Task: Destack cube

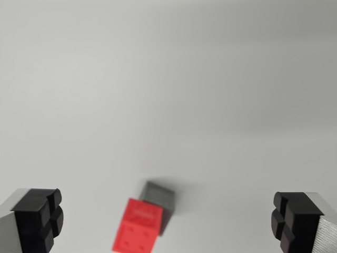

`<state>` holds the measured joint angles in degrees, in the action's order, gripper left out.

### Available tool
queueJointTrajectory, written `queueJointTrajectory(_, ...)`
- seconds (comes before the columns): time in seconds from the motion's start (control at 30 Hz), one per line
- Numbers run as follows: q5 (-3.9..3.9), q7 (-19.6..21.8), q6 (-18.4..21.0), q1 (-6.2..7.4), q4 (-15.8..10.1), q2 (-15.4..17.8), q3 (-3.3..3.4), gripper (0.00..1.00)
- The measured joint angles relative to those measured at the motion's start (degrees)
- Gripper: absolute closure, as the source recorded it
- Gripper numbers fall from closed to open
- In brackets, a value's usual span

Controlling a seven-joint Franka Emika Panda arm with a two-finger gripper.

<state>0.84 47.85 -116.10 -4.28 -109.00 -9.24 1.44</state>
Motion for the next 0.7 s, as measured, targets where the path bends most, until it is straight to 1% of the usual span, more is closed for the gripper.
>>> queueJointTrajectory(0.47, 0.0, 0.0, 0.0, 0.0, -0.1, 0.0, 0.0, 0.0)
queueJointTrajectory(0.7, 0.0, 0.4, -0.5, 0.09, -1.2, 0.5, 0.0, 0.0)
